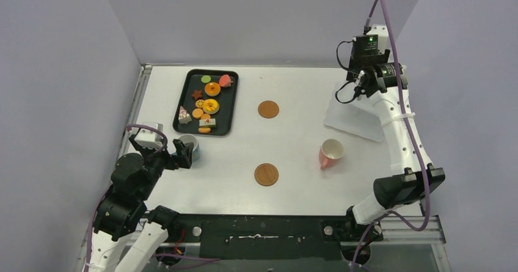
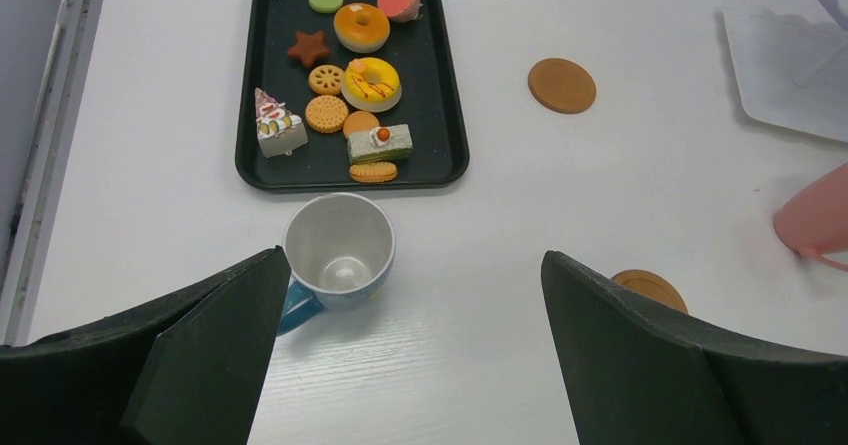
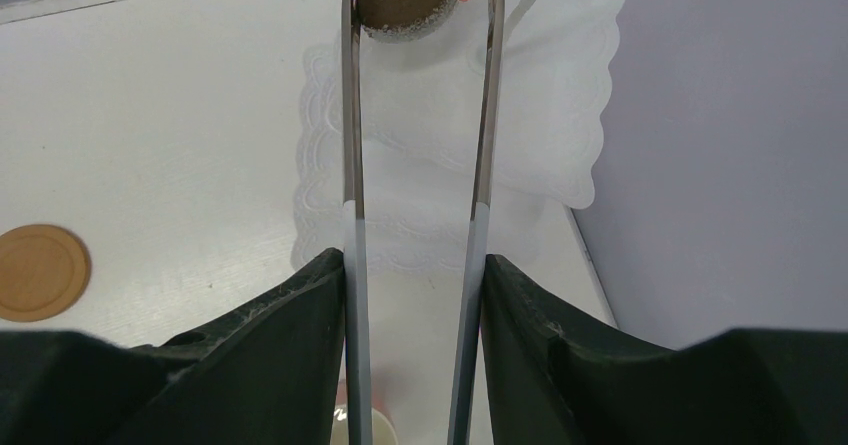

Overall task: Serve the afternoon tea
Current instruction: Place the desert on the desert table.

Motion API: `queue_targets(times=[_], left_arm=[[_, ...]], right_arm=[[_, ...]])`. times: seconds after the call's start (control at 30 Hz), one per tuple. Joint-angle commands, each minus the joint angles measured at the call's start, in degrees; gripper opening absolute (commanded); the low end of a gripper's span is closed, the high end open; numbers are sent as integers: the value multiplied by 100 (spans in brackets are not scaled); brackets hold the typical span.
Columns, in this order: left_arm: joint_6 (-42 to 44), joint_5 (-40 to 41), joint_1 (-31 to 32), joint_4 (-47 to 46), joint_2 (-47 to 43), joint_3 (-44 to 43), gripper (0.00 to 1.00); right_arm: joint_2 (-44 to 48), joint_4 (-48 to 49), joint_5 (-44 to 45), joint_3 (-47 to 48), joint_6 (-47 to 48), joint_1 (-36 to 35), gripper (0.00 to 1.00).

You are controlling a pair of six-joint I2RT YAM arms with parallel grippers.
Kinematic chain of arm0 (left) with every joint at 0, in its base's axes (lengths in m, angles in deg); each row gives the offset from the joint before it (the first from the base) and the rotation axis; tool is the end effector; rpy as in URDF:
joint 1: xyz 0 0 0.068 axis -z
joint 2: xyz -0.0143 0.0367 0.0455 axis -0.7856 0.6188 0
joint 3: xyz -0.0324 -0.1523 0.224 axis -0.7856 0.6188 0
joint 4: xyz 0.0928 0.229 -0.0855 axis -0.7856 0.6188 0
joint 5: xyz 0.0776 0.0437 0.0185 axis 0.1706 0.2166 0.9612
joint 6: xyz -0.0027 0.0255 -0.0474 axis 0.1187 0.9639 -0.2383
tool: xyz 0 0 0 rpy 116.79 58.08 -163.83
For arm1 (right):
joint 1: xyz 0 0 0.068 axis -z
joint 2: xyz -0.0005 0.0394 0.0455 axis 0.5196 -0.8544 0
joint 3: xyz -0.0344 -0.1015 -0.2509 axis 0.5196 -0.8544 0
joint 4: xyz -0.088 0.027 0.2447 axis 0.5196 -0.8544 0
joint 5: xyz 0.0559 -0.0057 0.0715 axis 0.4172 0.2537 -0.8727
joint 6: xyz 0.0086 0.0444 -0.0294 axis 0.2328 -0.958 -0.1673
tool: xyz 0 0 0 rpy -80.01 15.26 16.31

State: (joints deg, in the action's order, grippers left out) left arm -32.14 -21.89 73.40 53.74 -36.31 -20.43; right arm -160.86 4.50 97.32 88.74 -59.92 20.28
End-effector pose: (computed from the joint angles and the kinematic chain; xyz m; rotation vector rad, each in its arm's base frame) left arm 0.0789 -0.0257 0.3382 0.0588 1.8031 -0.2801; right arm 0.3097 0.0436 0.4452 0.2931 2.1500 -0.2948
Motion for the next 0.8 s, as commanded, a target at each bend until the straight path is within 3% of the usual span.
queue_targets(times=[0.0,0.43,0.77], left_arm=[[107,-27,-27,-358,-39,-42,97],[108,-5,-27,-347,-71,-42,97],[107,11,-27,-348,-87,-34,97]], right_arm=[[-4,374,74,16,-97,82,46],[18,237,156,130,-204,87,53],[132,99,-100,259,-246,35,50]])
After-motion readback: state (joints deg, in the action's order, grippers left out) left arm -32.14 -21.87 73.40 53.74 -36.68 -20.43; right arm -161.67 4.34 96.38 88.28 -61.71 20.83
